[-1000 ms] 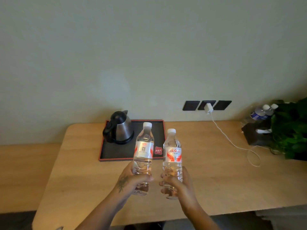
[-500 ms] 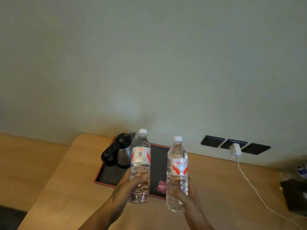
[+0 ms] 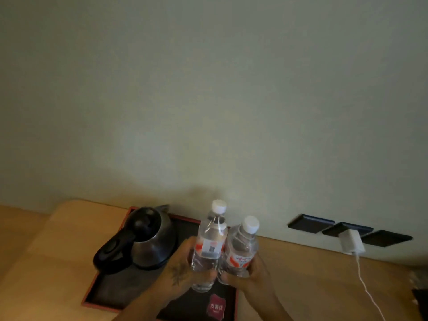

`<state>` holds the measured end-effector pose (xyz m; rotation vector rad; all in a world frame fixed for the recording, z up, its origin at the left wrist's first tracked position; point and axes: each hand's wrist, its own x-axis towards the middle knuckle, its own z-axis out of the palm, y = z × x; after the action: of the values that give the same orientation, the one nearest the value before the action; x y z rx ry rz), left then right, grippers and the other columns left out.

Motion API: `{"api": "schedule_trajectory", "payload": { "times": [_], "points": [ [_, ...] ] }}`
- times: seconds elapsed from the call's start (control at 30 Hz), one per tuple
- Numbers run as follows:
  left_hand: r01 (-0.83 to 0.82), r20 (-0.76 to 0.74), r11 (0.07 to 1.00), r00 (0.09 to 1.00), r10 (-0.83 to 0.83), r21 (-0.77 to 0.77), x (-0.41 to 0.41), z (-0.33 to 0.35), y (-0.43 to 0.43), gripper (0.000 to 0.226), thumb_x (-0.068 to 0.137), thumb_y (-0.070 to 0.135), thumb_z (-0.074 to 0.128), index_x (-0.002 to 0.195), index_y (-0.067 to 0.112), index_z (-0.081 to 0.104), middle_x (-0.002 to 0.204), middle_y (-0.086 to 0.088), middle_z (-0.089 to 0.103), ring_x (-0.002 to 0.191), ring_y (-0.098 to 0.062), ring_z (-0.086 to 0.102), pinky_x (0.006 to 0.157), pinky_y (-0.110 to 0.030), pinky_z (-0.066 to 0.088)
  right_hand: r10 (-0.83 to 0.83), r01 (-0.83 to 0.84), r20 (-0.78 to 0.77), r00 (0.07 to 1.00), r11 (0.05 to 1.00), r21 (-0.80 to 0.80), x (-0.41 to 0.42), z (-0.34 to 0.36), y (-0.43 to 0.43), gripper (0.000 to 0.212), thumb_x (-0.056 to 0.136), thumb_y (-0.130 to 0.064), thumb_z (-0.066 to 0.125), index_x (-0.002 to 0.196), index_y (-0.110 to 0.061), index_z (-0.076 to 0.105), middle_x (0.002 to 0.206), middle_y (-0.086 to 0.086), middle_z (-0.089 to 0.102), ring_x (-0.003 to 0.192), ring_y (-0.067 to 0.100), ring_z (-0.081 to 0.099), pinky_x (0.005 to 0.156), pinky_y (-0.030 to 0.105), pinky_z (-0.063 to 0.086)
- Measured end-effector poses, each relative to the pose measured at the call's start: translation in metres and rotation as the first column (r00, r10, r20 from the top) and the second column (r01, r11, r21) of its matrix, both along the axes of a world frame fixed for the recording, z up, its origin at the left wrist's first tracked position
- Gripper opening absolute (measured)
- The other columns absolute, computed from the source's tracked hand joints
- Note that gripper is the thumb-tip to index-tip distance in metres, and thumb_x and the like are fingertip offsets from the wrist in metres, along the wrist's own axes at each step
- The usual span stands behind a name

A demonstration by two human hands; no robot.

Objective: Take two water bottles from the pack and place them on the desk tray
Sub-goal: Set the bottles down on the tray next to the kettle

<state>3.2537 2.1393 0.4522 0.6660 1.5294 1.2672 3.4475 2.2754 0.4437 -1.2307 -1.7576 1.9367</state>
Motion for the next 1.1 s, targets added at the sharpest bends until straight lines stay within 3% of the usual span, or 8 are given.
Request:
{"api": "schedule_trajectory", "payload": {
  "times": [0.13, 0.2, 0.3, 0.47, 0.57, 0.73, 0.9, 1.1],
  "points": [
    [-0.031, 0.129, 0.991, 0.992, 0.013, 0.132, -0.005, -0.045, 0.025, 0.069, 0.081, -0.025, 0.076, 0.141, -0.001, 0.052, 0.125, -0.025, 0.071, 0.108, -0.049, 0.069, 0.081, -0.060, 0.059, -0.030, 0.027, 0.058, 0.998, 0.999, 0.040, -0.016, -0.027, 0.027, 0.087, 0.068, 0.001, 0.099, 0.142, -0.023, 0.060, 0.127, -0.010, 0.079, 0.115, 0.007, 0.076, 0.081, 0.016, 0.063],
    [-0.057, 0.169, 0.985, 0.985, 0.029, 0.165, -0.007, -0.057, 0.038, 0.074, 0.079, -0.028, 0.076, 0.143, -0.004, 0.051, 0.134, -0.029, 0.068, 0.122, -0.052, 0.066, 0.097, -0.071, 0.054, -0.057, 0.048, 0.093, 0.994, 0.995, 0.093, -0.023, -0.036, 0.034, 0.082, 0.069, 0.003, 0.097, 0.138, -0.022, 0.062, 0.124, -0.009, 0.080, 0.114, 0.009, 0.077, 0.084, 0.021, 0.065],
    [-0.059, 0.097, 0.980, 0.994, 0.041, 0.192, -0.010, -0.069, 0.055, 0.081, 0.076, -0.022, 0.083, 0.147, 0.002, 0.054, 0.143, -0.018, 0.069, 0.133, -0.038, 0.065, 0.107, -0.054, 0.056, -0.102, 0.084, 0.116, 0.988, 0.984, 0.155, -0.029, -0.045, 0.042, 0.079, 0.070, 0.003, 0.096, 0.138, -0.017, 0.062, 0.131, 0.000, 0.076, 0.121, 0.020, 0.073, 0.104, 0.043, 0.061],
    [-0.045, -0.019, 0.983, 0.999, 0.049, 0.175, -0.017, -0.075, 0.071, 0.077, 0.074, -0.018, 0.086, 0.137, 0.022, 0.067, 0.137, -0.003, 0.075, 0.128, -0.023, 0.070, 0.099, -0.032, 0.060, -0.152, 0.116, 0.188, 0.970, 0.975, 0.189, -0.033, -0.066, 0.052, 0.064, 0.072, 0.010, 0.093, 0.129, -0.004, 0.069, 0.122, 0.014, 0.077, 0.115, 0.032, 0.074, 0.105, 0.054, 0.059],
    [-0.064, -0.063, 0.987, 0.995, 0.074, 0.146, -0.017, -0.075, 0.074, 0.074, 0.071, -0.016, 0.089, 0.130, 0.024, 0.069, 0.133, -0.008, 0.072, 0.125, -0.016, 0.070, 0.101, -0.039, 0.061, -0.215, 0.171, 0.203, 0.955, 0.962, 0.214, -0.035, -0.075, 0.052, 0.065, 0.067, 0.013, 0.095, 0.125, -0.003, 0.071, 0.117, 0.014, 0.077, 0.112, 0.034, 0.073, 0.096, 0.044, 0.060],
    [-0.147, -0.110, 0.984, 0.981, 0.157, 0.097, -0.015, -0.074, 0.082, 0.083, 0.060, -0.028, 0.088, 0.123, 0.022, 0.067, 0.132, -0.009, 0.046, 0.108, 0.007, 0.065, 0.091, -0.017, 0.059, -0.210, 0.151, 0.226, 0.951, 0.956, 0.252, -0.039, -0.078, 0.050, 0.079, 0.066, 0.004, 0.098, 0.136, -0.010, 0.064, 0.127, 0.007, 0.074, 0.119, 0.027, 0.070, 0.105, 0.044, 0.058],
    [-0.144, -0.108, 0.983, 0.982, 0.157, 0.117, -0.017, -0.072, 0.081, 0.082, 0.063, -0.026, 0.089, 0.128, 0.019, 0.067, 0.131, -0.011, 0.048, 0.111, 0.002, 0.066, 0.094, -0.022, 0.060, -0.218, 0.152, 0.260, 0.940, 0.956, 0.251, -0.043, -0.078, 0.046, 0.087, 0.068, -0.002, 0.099, 0.143, -0.016, 0.057, 0.130, -0.001, 0.069, 0.122, 0.021, 0.064, 0.089, 0.012, 0.046],
    [-0.044, -0.270, 0.997, 0.961, 0.058, 0.056, -0.021, -0.060, 0.076, 0.082, 0.071, -0.006, 0.094, 0.137, 0.028, 0.059, 0.139, -0.006, 0.047, 0.128, -0.009, 0.060, 0.104, -0.024, 0.056, -0.164, 0.076, 0.317, 0.934, 0.959, 0.272, -0.045, -0.068, 0.040, 0.086, 0.075, -0.011, 0.097, 0.145, -0.024, 0.051, 0.129, -0.011, 0.064, 0.131, 0.021, 0.061, 0.104, 0.022, 0.044]
  ]
}}
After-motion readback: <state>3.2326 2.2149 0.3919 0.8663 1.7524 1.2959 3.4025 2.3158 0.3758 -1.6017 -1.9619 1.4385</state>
